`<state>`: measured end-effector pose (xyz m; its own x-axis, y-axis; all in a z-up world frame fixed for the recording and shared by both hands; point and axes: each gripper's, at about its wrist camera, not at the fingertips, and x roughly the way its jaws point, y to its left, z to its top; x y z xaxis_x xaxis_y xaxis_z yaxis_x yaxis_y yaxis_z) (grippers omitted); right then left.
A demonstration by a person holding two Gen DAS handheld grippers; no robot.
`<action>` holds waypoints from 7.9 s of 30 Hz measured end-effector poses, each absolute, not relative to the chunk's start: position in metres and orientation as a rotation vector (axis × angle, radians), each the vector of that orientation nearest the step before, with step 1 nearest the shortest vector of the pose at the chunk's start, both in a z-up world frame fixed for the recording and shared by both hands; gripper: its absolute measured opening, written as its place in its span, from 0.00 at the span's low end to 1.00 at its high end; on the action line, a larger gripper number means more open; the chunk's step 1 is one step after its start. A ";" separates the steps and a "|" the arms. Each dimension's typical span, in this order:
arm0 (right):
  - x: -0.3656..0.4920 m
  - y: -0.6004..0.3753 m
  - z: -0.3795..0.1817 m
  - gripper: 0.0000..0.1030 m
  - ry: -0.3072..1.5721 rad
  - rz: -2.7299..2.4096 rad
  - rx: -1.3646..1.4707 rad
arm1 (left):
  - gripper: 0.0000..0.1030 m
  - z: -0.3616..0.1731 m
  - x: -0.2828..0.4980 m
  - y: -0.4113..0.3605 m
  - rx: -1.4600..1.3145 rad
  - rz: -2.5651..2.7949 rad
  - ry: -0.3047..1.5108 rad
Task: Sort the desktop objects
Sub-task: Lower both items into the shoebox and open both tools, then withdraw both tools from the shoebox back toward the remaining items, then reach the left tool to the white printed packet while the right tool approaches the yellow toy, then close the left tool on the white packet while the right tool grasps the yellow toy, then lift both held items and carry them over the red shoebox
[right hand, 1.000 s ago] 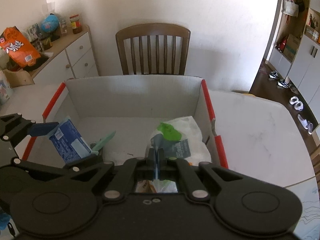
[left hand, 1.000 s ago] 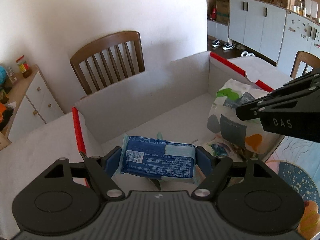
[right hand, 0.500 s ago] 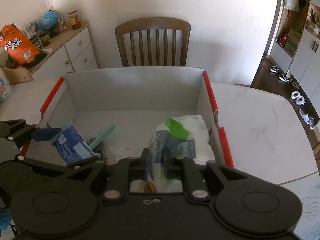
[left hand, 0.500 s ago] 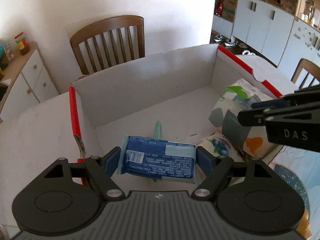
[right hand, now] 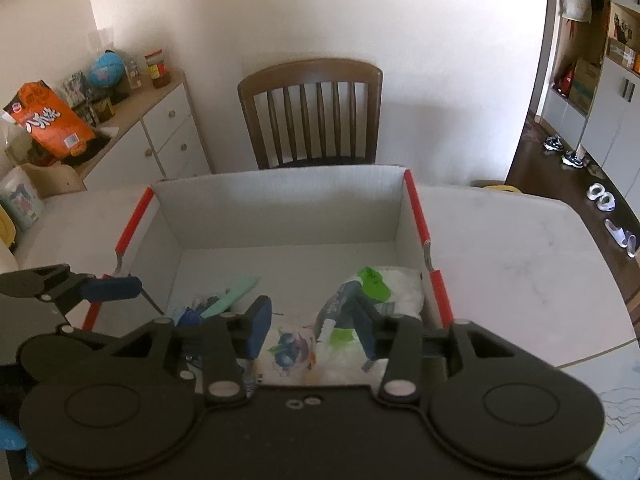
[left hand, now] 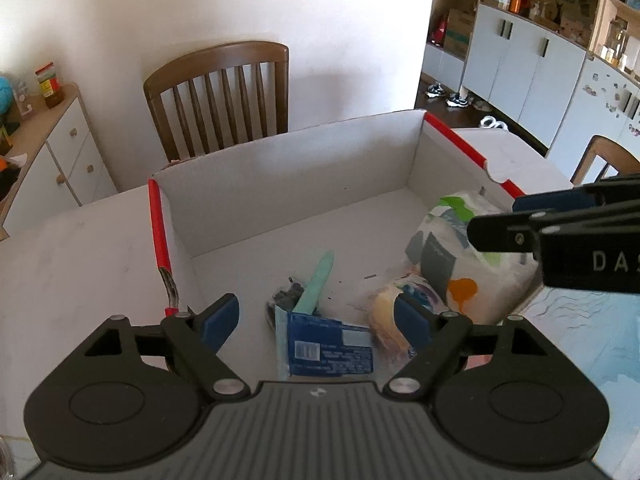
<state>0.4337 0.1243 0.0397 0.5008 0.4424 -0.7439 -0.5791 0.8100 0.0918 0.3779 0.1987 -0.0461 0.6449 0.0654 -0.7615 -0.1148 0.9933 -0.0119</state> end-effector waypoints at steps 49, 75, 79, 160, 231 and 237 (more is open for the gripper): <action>0.338 -0.003 0.091 0.80 0.726 0.621 -0.138 | 1.00 0.008 0.273 0.120 -0.017 0.099 0.736; 0.295 -0.032 0.051 0.79 0.762 0.569 -0.180 | 1.00 -0.023 0.207 0.104 0.005 0.077 0.737; 0.290 -0.029 0.042 0.78 0.774 0.569 -0.185 | 1.00 -0.034 0.203 0.103 0.008 0.071 0.745; 0.289 0.009 -0.044 0.39 0.928 0.557 -0.251 | 0.63 -0.116 0.225 0.116 -0.091 -0.042 0.853; 0.324 0.034 0.089 0.39 0.695 0.643 -0.168 | 0.63 0.041 0.269 0.164 -0.177 -0.006 0.571; 0.339 0.043 0.088 0.39 0.700 0.640 -0.162 | 0.63 0.039 0.290 0.177 -0.172 -0.006 0.580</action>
